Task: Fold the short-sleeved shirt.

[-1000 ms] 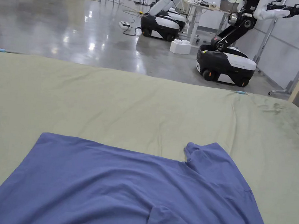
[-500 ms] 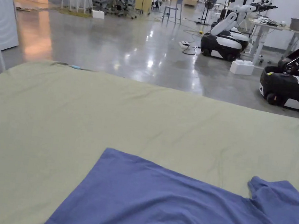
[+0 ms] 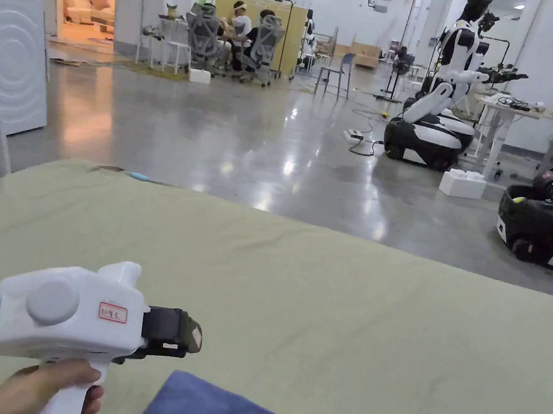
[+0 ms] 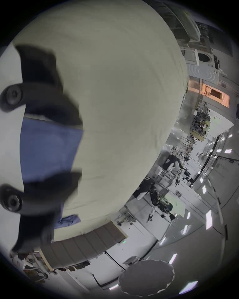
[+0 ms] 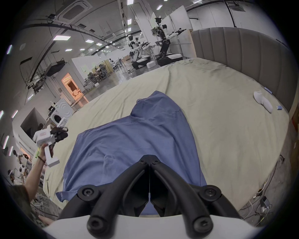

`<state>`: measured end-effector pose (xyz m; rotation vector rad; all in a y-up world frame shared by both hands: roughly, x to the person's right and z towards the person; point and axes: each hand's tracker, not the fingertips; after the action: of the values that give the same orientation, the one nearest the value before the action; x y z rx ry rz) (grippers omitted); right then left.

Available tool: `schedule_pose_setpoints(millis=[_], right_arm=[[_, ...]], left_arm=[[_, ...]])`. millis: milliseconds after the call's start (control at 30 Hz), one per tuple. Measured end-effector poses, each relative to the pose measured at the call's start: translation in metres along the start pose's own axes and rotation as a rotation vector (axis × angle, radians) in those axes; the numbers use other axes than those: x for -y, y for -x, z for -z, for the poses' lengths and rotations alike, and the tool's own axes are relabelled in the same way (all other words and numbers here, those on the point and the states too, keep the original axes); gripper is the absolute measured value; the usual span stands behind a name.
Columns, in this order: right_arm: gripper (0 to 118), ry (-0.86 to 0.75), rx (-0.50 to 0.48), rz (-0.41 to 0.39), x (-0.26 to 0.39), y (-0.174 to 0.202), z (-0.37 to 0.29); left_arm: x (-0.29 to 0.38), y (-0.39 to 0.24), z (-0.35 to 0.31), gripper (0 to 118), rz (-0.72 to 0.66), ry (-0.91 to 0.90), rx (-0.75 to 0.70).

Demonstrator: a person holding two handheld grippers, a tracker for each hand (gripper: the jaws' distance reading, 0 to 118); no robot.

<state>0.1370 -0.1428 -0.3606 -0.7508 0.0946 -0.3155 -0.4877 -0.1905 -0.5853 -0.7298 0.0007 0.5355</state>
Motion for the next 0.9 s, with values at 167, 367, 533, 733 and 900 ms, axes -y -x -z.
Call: schedule_pose_setpoints(millis=[167,367,533,733,900], right_arm=[[3,0.021,0.048,-0.032,-0.009,0.004,0.005],[3,0.047,0.042,-0.045,-0.016,0.006,0.013],[3,0.064,0.055,-0.069,-0.021,0.004,0.023],[4,0.008,0.079,-0.059,-0.06,-0.016,0.047],[77,0.104,0.076,-0.007,-0.112,-0.046,0.11]], left_arm=[[-0.002,0.003,0.044,96,0.005,0.126,-0.026],[0.03,-0.016,0.073,95,0.316,0.216,-0.181],[0.03,-0.027,0.058,4,0.285,0.27,-0.103],[0.053,-0.012,0.053,4,0.152,0.242,-0.078],[0.059,0.003,0.043,4,0.021,0.207,-0.005]])
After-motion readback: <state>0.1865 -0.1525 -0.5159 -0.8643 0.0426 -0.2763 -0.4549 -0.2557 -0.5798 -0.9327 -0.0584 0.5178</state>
